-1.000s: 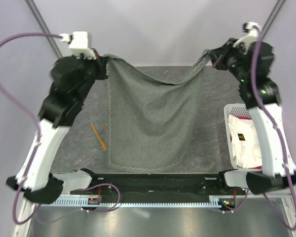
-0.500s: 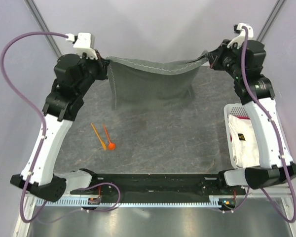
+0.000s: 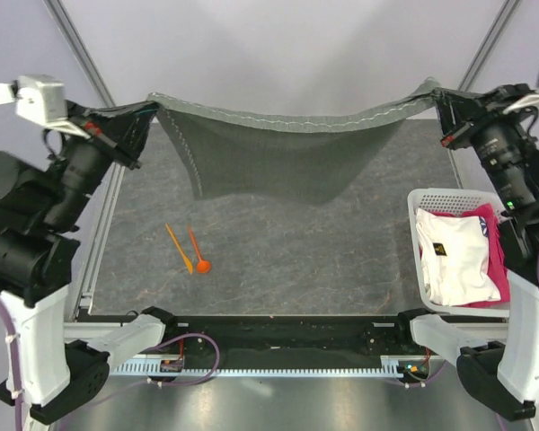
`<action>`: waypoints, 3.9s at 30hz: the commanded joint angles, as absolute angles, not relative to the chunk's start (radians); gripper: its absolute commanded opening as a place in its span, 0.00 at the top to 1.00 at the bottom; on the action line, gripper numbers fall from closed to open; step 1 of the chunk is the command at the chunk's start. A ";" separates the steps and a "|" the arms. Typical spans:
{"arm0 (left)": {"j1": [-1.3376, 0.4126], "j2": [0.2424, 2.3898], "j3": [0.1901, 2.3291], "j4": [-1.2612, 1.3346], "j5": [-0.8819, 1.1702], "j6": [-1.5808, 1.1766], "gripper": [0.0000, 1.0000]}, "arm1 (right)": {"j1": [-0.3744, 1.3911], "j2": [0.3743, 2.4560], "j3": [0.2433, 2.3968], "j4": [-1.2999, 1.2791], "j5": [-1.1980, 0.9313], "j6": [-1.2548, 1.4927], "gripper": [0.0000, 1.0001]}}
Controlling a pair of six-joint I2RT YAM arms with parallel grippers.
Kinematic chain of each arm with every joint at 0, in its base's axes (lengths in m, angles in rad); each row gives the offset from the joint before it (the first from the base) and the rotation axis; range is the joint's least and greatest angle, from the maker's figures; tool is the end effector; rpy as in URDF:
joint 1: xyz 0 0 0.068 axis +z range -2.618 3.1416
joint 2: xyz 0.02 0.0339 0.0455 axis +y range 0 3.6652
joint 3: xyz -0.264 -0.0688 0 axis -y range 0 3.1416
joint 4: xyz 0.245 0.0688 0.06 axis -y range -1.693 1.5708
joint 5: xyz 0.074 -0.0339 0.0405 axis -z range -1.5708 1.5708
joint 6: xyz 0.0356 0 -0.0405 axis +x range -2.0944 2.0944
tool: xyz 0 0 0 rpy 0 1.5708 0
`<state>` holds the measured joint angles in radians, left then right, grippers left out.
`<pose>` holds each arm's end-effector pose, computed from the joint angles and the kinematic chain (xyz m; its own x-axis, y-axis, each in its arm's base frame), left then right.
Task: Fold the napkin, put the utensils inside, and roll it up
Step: Flatten the napkin out
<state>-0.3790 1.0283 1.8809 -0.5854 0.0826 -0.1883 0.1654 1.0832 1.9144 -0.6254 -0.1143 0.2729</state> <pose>0.0968 -0.0417 0.5925 0.1581 -0.2638 -0.9515 0.4808 0.8623 -0.1591 0.1218 0.0245 0.5905 0.1203 0.2916 -0.9490 -0.3179 0.9169 0.2414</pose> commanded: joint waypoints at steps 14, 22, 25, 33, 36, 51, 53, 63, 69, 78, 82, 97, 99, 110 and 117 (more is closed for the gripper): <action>-0.115 1.696 1.817 -0.612 0.226 -0.292 0.98 | 0.163 1.728 1.813 -0.401 -0.057 0.342 1.00; -0.061 1.970 1.799 -0.612 0.221 -0.288 0.29 | 0.163 2.109 1.967 -0.376 -0.356 0.354 0.30; -0.066 1.950 1.783 -0.609 0.204 -0.301 0.25 | 0.164 2.040 1.864 -0.353 -0.335 0.342 0.24; -0.133 1.777 1.645 -0.546 0.241 -0.348 0.23 | 0.231 1.768 1.478 -0.325 -0.226 0.322 0.17; -0.138 1.682 1.582 -0.535 0.337 -0.380 0.23 | 0.279 1.721 1.382 -0.327 -0.190 0.318 0.17; -0.137 1.359 1.384 -0.569 0.388 -0.279 0.05 | 0.658 1.815 1.229 -0.256 -0.008 0.361 0.18; -0.137 1.341 1.370 -0.566 0.371 -0.261 0.05 | 0.689 1.842 1.223 -0.270 0.049 0.360 0.18; -0.137 1.235 1.266 -0.532 0.328 -0.238 0.04 | 0.880 1.888 1.206 -0.374 0.170 0.478 0.18; -0.137 1.175 1.247 -0.520 0.285 -0.230 0.03 | 0.982 1.882 1.164 -0.390 0.170 0.604 0.19; -0.137 1.134 1.239 -0.512 0.278 -0.229 0.02 | 1.146 1.907 1.193 -0.390 0.153 0.744 0.19; -0.137 1.124 1.236 -0.512 0.258 -0.221 0.02 | 1.184 1.913 1.215 -0.390 0.158 0.761 0.19; -0.137 1.100 1.207 -0.514 0.137 -0.181 0.00 | 1.183 1.809 1.440 -0.552 0.296 0.617 0.18; -0.137 1.103 1.206 -0.512 0.132 -0.181 0.00 | 1.178 1.812 1.466 -0.572 0.299 0.573 0.20; -0.133 1.111 1.203 -0.514 0.129 -0.178 0.00 | 1.302 1.853 1.394 -0.558 0.250 0.384 0.38; -0.132 1.117 1.201 -0.515 0.124 -0.183 0.00 | 1.322 1.931 1.394 -0.512 0.267 0.334 0.45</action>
